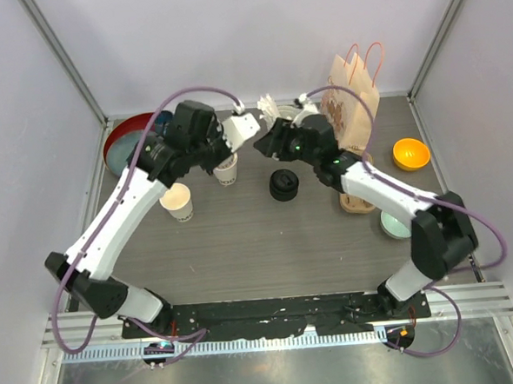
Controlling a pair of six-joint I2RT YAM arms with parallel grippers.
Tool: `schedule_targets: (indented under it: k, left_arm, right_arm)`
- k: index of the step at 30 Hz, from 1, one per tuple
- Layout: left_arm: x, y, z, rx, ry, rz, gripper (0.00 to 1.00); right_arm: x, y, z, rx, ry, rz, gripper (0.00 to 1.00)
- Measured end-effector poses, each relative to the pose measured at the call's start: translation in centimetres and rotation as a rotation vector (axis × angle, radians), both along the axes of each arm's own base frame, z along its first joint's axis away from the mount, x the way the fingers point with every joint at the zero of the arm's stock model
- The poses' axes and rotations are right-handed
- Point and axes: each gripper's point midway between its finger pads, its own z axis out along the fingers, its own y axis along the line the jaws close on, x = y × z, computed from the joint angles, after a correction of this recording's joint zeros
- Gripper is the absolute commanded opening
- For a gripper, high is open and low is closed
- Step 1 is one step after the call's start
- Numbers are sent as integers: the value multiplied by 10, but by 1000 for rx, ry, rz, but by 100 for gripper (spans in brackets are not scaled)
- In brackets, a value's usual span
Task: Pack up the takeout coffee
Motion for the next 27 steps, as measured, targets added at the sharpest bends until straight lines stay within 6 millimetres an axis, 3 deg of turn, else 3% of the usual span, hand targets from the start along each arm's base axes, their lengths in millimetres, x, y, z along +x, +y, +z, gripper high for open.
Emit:
schedule_targets:
  k: [3, 6, 8, 11, 12, 18, 27]
  left_arm:
    - [-47, -8, -13, 19, 41, -95, 0]
    - [-80, -18, -46, 61, 119, -181, 0]
    - [-94, -20, -79, 109, 189, -212, 0]
    - [-110, -22, -130, 175, 274, -249, 0]
    - [-114, -24, -137, 183, 281, -262, 0]
    - [-128, -47, -172, 197, 267, -345, 0]
    - [-117, -65, -193, 181, 224, -372, 2]
  right_arm:
    - [-12, -36, 30, -34, -69, -41, 62]
    - [-20, -76, 49, -70, -119, -105, 63]
    - [-25, -101, 51, -100, -128, -150, 63]
    - [-32, -133, 37, -155, -103, -208, 64]
    - [-36, -141, 30, -177, -90, -220, 64]
    - [-60, -164, -1, -276, -30, -220, 65]
    - [-73, -177, 5, -320, -60, -219, 67]
